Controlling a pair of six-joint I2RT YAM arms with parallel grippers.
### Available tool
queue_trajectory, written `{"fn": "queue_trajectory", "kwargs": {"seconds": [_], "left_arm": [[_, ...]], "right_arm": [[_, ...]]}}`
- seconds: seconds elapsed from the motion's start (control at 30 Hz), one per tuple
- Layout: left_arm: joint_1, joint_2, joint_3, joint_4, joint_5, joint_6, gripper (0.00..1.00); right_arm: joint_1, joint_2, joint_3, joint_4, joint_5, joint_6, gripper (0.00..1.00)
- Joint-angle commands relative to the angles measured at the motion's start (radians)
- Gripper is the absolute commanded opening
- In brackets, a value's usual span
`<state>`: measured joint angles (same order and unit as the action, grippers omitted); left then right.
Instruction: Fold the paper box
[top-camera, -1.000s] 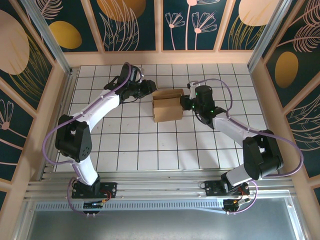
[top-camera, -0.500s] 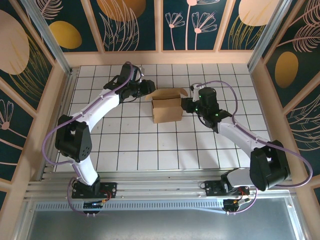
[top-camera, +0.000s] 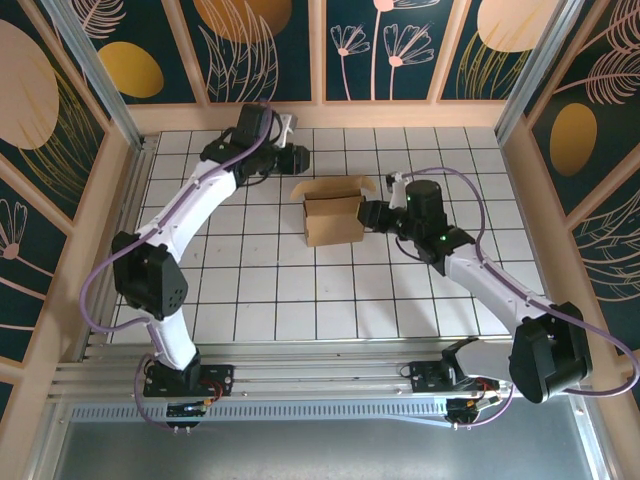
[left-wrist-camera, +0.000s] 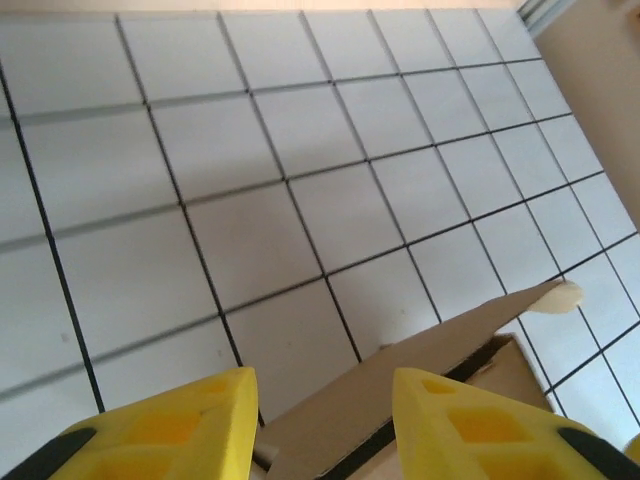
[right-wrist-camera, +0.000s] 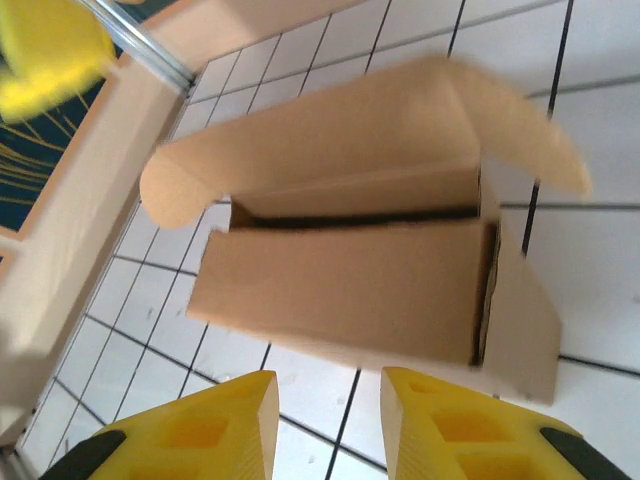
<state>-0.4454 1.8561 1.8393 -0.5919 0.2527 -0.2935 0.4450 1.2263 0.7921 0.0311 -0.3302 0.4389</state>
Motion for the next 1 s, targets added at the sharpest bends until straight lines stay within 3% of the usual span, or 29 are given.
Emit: {"fn": "queue_trajectory", "kwargs": {"seconds": [0.0, 0.1, 0.2, 0.37, 0.47, 0.6, 0.8, 0.97], "left_arm": [[-0.012, 0.14, 0.232, -0.219, 0.004, 0.173, 0.39], [-0.024, 0.241, 0.347, -0.268, -0.014, 0.175, 0.37], [-0.024, 0.328, 0.449, -0.284, -0.086, 0.129, 0.27], [-0.024, 0.458, 0.61, -0.304, -0.147, 0.123, 0.21], [-0.024, 0.513, 0.612, -0.305, -0.086, 0.159, 0.13], [-0.024, 0.556, 0.584, -0.326, -0.016, 0.195, 0.03], [-0.024, 0.579, 0.551, -0.376, 0.201, 0.257, 0.02], [-0.024, 0.583, 0.53, -0.416, 0.281, 0.29, 0.02]], "right_arm": [[-0.005, -0.043, -0.087, 0.077, -0.024, 0.196, 0.33], [0.003, -0.063, -0.133, 0.148, -0.026, 0.256, 0.33], [0.02, -0.081, -0.182, 0.203, -0.027, 0.278, 0.31], [0.138, -0.069, -0.345, 0.427, 0.116, 0.401, 0.12], [0.178, -0.012, -0.381, 0.545, 0.181, 0.436, 0.01], [0.221, 0.09, -0.384, 0.66, 0.246, 0.445, 0.0], [0.253, 0.261, -0.342, 0.797, 0.287, 0.44, 0.0], [0.258, 0.368, -0.267, 0.843, 0.299, 0.422, 0.0]]}}
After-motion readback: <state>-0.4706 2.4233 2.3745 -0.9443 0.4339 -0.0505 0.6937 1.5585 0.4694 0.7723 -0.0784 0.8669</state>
